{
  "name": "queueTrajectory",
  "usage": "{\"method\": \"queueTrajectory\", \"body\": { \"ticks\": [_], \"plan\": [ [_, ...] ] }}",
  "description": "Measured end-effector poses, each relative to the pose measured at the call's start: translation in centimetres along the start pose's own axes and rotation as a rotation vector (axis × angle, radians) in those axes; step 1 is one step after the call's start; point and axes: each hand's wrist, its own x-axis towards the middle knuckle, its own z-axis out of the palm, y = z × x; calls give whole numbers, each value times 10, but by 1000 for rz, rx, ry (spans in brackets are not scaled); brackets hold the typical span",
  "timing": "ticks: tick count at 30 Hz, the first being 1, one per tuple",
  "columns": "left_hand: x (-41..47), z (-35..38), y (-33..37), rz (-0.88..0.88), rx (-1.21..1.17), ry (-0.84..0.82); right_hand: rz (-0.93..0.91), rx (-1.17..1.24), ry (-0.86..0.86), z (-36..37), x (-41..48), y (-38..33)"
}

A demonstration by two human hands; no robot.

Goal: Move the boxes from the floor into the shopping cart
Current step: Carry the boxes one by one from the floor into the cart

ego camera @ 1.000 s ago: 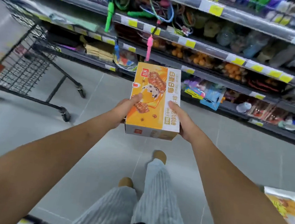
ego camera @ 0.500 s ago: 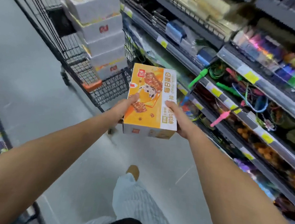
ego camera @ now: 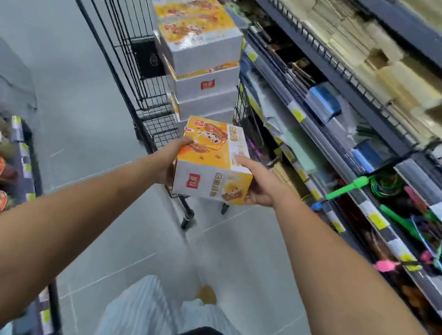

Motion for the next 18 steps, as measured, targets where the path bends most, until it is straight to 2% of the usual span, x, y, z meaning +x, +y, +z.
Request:
{"method": "queueTrajectory", "body": {
  "ticks": [10,14,18],
  "plan": [
    [72,-27,74,-4,64,-12,118,340,130,19,85,-44],
    [110,-40,107,26,85,37,121,602,179,38,124,-59],
    [139,-41,128,-80,173,-92,136,746,329,58,169,-68]
  ]
}}
